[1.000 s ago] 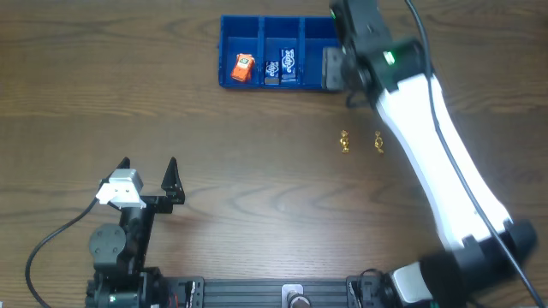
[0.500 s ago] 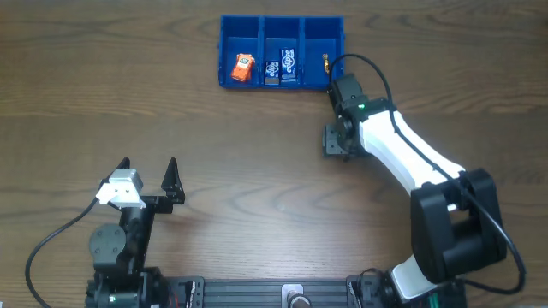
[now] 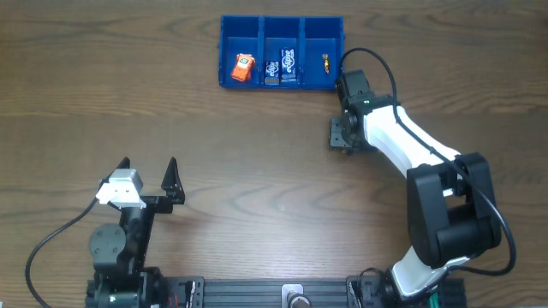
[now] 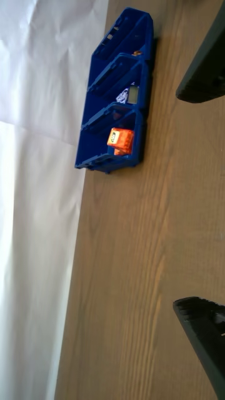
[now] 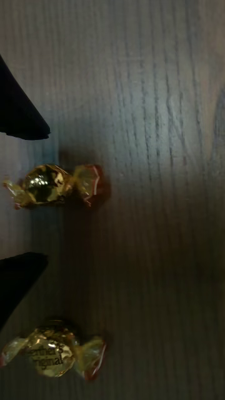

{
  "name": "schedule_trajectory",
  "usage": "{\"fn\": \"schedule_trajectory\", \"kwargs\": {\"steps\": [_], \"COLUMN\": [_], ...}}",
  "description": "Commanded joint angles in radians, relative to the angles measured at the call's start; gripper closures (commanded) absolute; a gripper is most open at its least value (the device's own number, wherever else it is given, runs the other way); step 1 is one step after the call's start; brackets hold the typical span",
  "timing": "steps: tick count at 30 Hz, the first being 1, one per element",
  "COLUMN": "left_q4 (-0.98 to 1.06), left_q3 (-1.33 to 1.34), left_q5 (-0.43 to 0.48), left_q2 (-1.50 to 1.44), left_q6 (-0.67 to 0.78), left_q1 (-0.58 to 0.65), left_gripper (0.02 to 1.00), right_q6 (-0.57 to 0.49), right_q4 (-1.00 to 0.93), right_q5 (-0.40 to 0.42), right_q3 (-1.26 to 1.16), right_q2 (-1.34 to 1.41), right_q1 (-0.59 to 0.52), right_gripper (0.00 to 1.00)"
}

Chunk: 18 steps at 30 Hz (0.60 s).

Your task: Sort Candies Into Trays

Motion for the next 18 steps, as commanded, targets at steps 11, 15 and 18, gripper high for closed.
{"fn": "schedule_trajectory", "kwargs": {"steps": [11,15,18], "left_q4": [-0.031,-0.031,-0.031], "left_q3": [-0.021,-0.021,-0.021], "left_q5": [0.021,0.021,0.021], "left_q2": [-0.006,-0.006,-0.006], "left_q6": [-0.003,-0.003,-0.003], "left_q1": [0.002,0.002,0.002], "left_gripper": [0.02,0.023,0.02], "right_q6": [-0.037,-0.04,-0.04], "right_q4": [0.035,0.035,0.036], "right_q5": [0.002,0.005,0.005], "right_q3": [0.003,0.003,0.003], "right_q2": [0.053,0.053,0.054], "right_q1": [-0.007,-0.007,-0.007], "right_gripper": [0.426,0.448,0.489]}}
